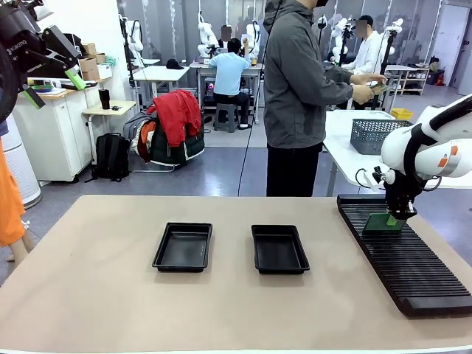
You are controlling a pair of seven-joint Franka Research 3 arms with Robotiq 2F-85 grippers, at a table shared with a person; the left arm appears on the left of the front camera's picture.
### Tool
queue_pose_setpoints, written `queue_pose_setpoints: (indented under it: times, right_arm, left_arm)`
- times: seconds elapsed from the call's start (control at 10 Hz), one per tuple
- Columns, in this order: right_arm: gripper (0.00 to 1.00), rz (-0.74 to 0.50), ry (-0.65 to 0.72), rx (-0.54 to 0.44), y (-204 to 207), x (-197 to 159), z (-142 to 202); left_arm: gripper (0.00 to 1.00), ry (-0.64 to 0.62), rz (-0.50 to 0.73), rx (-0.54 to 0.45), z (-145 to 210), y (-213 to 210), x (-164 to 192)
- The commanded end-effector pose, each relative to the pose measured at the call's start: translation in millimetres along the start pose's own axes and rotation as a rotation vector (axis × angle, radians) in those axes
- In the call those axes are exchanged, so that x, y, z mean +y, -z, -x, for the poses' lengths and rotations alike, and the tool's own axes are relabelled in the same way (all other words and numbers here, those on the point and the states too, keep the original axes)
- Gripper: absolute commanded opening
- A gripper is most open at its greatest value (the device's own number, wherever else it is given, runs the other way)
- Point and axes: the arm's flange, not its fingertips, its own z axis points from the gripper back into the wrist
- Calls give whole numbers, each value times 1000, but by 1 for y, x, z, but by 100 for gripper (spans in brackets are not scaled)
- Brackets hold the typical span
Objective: Inspect and transfer BCBs to ESD trays.
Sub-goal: Pick up the Blank PCB from the PCB Rack and place it in the left ESD tray.
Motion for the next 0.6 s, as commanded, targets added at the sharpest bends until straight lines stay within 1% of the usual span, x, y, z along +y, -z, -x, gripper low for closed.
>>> queue_pose_setpoints:
  times: [0.0, 0.1, 0.2, 0.5]
  right_arm:
    - [12, 22, -27, -24, 5, 3, 1]
    - [4, 18, -27, -23, 6, 3, 1]
    - [0, 15, -27, -23, 6, 4, 1]
    - [0, 10, -25, -16, 2, 7, 2]
  left_arm:
    - [100, -2, 2, 0, 0, 0, 1]
    - [100, -2, 2, 0, 0, 0, 1]
    - [100, -2, 2, 0, 0, 0, 1]
    - [100, -2, 2, 0, 0, 0, 1]
